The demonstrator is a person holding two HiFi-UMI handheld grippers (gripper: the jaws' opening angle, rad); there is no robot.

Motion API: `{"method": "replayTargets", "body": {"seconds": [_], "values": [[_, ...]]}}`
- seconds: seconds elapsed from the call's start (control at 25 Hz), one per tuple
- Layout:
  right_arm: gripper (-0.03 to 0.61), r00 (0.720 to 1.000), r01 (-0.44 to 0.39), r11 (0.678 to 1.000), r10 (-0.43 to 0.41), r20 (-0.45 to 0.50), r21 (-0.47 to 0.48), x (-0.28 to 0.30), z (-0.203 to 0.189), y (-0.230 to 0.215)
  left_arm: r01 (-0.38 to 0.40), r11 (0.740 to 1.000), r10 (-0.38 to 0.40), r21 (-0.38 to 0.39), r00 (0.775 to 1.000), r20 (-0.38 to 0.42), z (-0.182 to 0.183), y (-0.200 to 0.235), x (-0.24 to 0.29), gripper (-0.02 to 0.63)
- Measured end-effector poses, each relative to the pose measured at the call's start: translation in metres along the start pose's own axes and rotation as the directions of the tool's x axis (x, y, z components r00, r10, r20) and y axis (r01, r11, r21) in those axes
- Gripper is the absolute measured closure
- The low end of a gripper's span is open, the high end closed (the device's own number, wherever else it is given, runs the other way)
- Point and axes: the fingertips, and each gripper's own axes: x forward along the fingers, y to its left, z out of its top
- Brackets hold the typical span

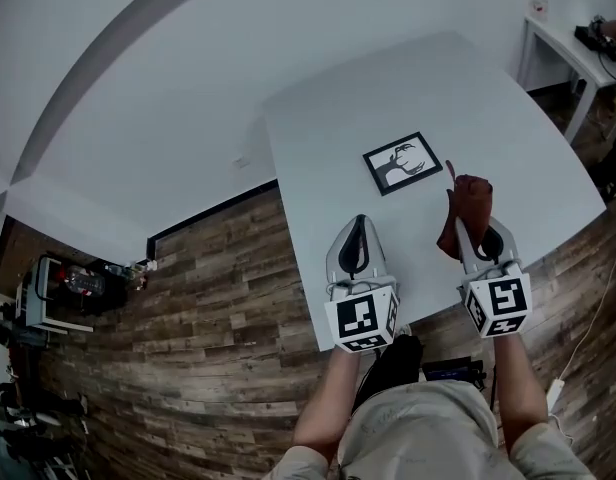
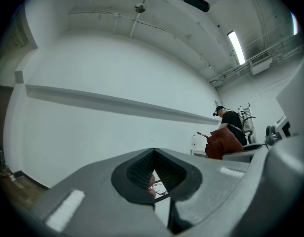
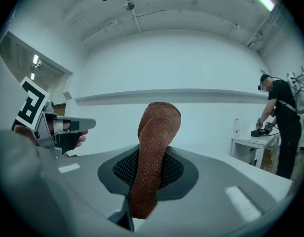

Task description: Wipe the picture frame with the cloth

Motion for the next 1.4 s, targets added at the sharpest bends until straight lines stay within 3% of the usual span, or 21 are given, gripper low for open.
{"method": "replayTargets", "body": {"seconds": [0.52,0.88,1.16,1.4], "values": [[0.483,0.995,-0.018,0.999,0.014,-0.099,-0.037,0.139,-0.005,-0.015,0.027,0.997,-0.028,-0.070,1.000,-0.008,-0.019,0.060,0.113,0.614],[0.483,0.974,-0.102,0.995,0.098,-0.204,-0.008,0.200,-0.035,-0.020,-0.027,0.998,0.025,-0.061,0.999,-0.034,-0.040,0.066,0.147,0.614],[0.484,0.910,-0.213,0.977,0.207,-0.361,0.023,0.270,-0.080,-0.006,-0.086,0.995,0.085,-0.055,0.996,-0.025,-0.045,0.075,0.162,0.614],[0.485,0.802,-0.314,0.948,0.298,-0.517,0.059,0.320,-0.125,0.021,-0.117,0.990,0.116,-0.075,0.993,-0.015,-0.038,0.078,0.157,0.614]]}}
